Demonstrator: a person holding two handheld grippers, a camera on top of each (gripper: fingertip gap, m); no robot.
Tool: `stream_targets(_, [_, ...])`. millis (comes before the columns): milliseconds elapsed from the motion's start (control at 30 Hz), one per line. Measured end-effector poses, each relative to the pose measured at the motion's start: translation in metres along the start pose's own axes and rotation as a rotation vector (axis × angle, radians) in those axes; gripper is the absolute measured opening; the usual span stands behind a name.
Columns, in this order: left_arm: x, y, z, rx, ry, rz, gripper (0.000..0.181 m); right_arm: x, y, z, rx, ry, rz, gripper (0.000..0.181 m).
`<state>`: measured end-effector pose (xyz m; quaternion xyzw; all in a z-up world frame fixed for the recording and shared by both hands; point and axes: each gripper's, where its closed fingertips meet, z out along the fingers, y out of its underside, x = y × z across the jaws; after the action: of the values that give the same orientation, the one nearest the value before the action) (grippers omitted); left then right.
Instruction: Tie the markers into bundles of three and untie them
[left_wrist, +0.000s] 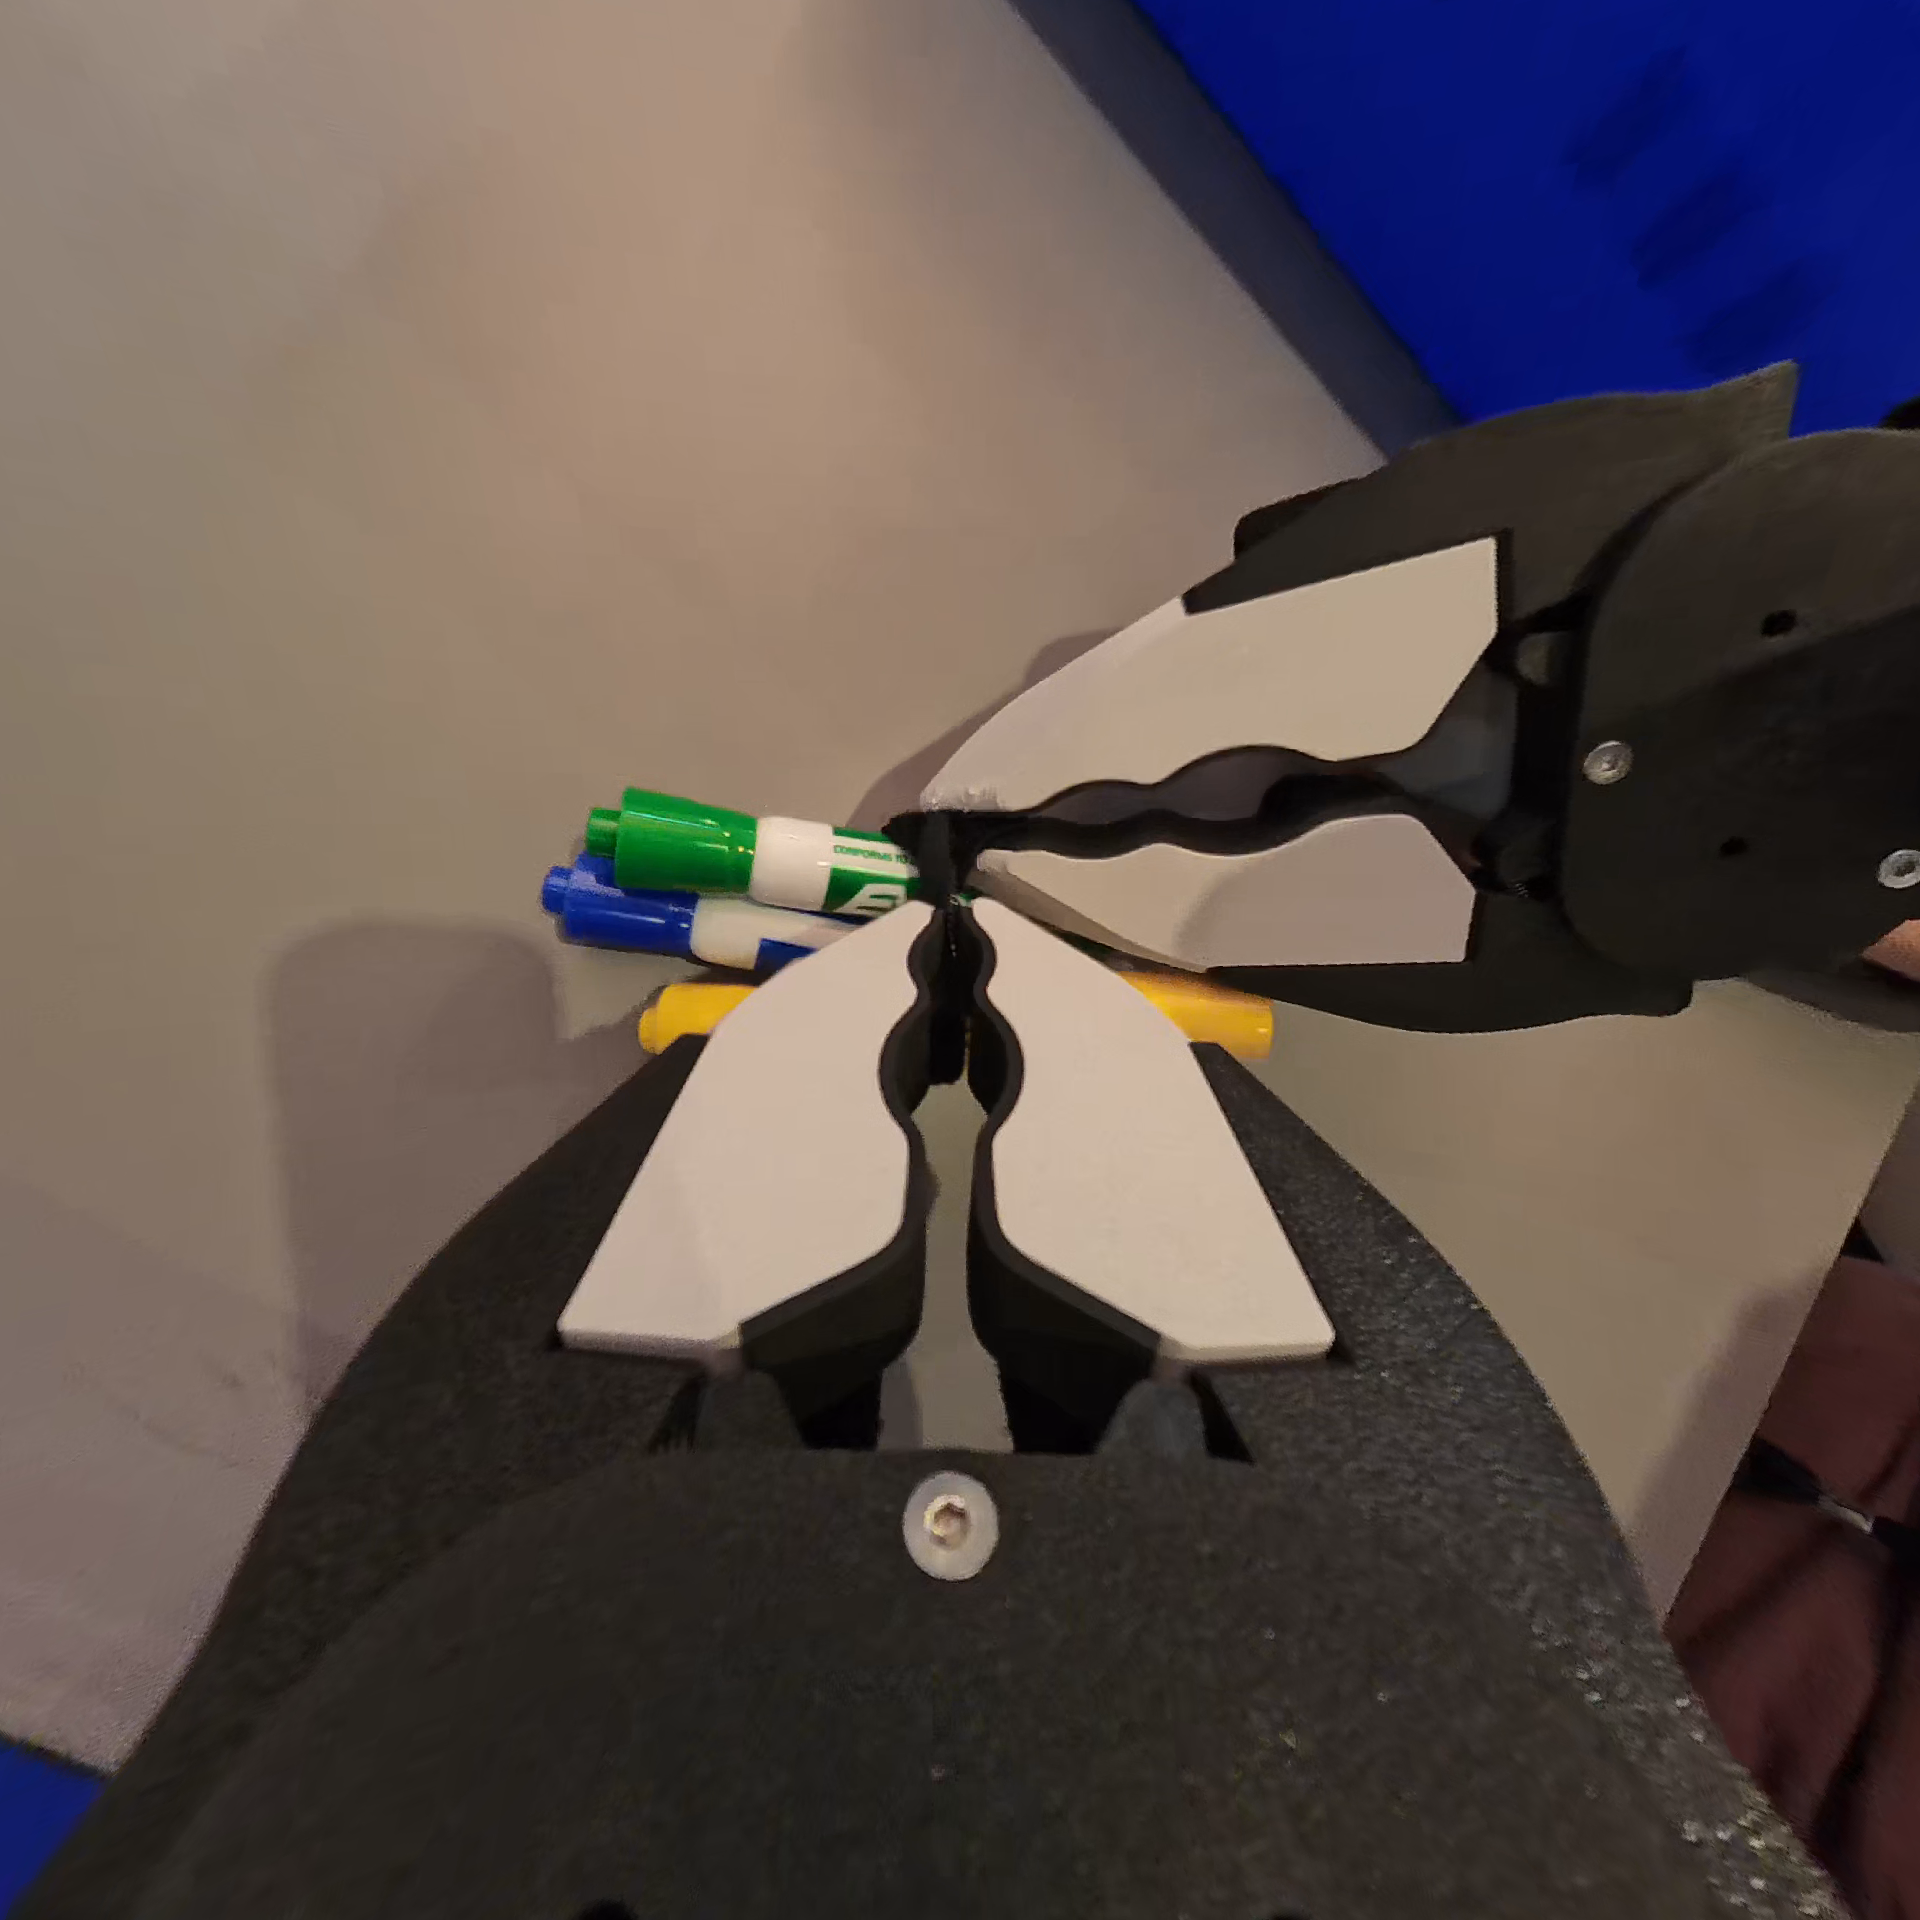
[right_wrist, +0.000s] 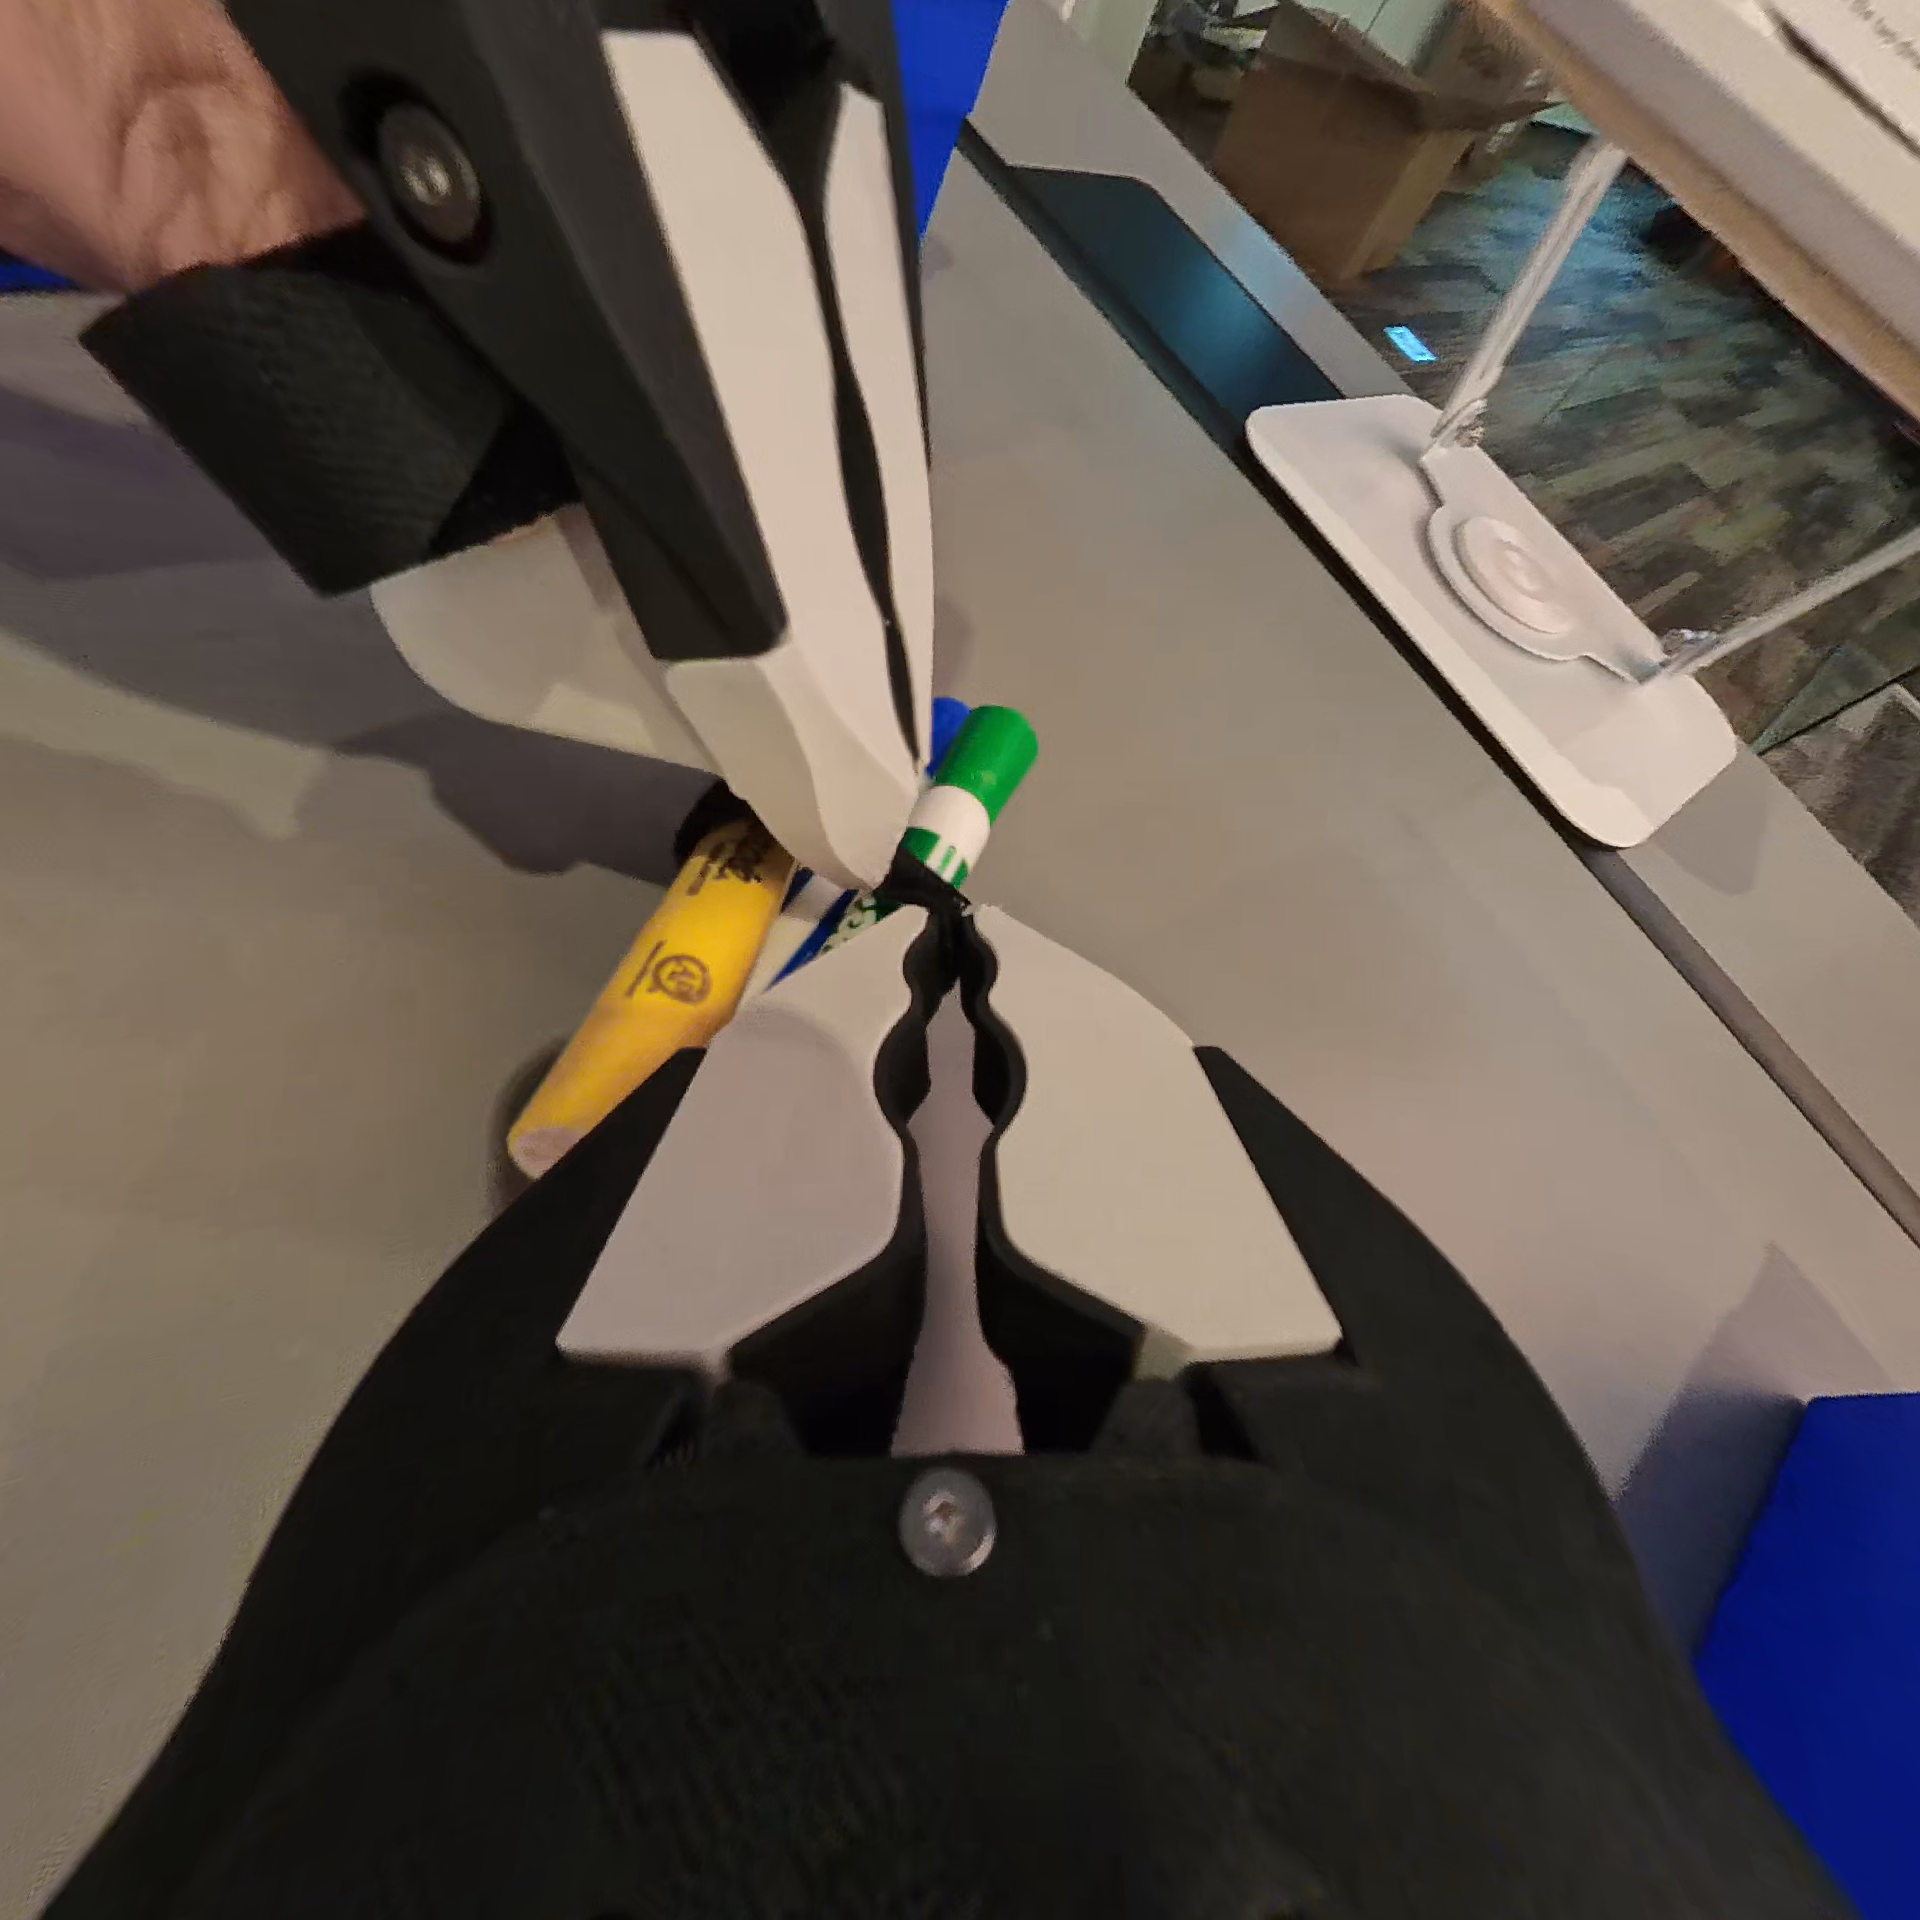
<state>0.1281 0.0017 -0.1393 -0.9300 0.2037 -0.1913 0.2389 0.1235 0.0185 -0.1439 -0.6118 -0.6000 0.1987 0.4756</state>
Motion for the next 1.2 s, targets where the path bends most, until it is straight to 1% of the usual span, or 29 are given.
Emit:
stream_targets(67, [0.000, 0.004, 0.003, -0.037, -0.005, 0.024, 0.001, -0.003, 0.002, 0.001, -0.014, -0.011, -0.034, 0.004])
stream_targets(300, [-0.002, 0.006, 0.009, -0.139, -0.104, 0.212, 0.006, -0.004, 0.007, 0.002, -0.038, -0.022, -0.088, 0.003])
stream_targets(400, [-0.005, 0.007, 0.011, -0.178, -0.142, 0.266, 0.003, -0.004, 0.009, 0.003, -0.058, -0.009, -0.134, 0.003])
stream_targets(467, [-0.009, 0.005, 0.009, -0.174, -0.181, 0.284, 0.001, -0.004, 0.010, 0.003, -0.062, 0.003, -0.161, 0.003])
stream_targets(533, [-0.010, 0.004, 0.009, -0.150, -0.152, 0.223, 0.001, -0.005, 0.009, 0.003, -0.053, 0.007, -0.169, 0.004])
stream_targets(600, [-0.011, 0.003, 0.008, -0.107, -0.106, 0.145, 0.001, -0.005, 0.008, 0.003, -0.038, 0.000, -0.164, 0.004])
stream_targets(667, [-0.012, 0.000, 0.006, -0.055, -0.092, 0.095, 0.001, -0.006, 0.006, 0.003, -0.023, 0.003, -0.165, 0.004])
stream_targets(833, [-0.014, -0.003, 0.004, 0.022, -0.124, 0.073, 0.001, -0.009, 0.004, 0.003, -0.006, 0.003, -0.169, 0.004])
stream_targets(1033, [-0.015, -0.001, 0.005, 0.066, -0.095, -0.027, 0.001, -0.012, 0.004, 0.003, -0.004, 0.003, -0.205, 0.004])
stream_targets(1200, [-0.016, -0.002, 0.005, 0.099, -0.144, -0.005, 0.001, -0.013, 0.004, 0.002, -0.002, -0.013, -0.199, 0.004])
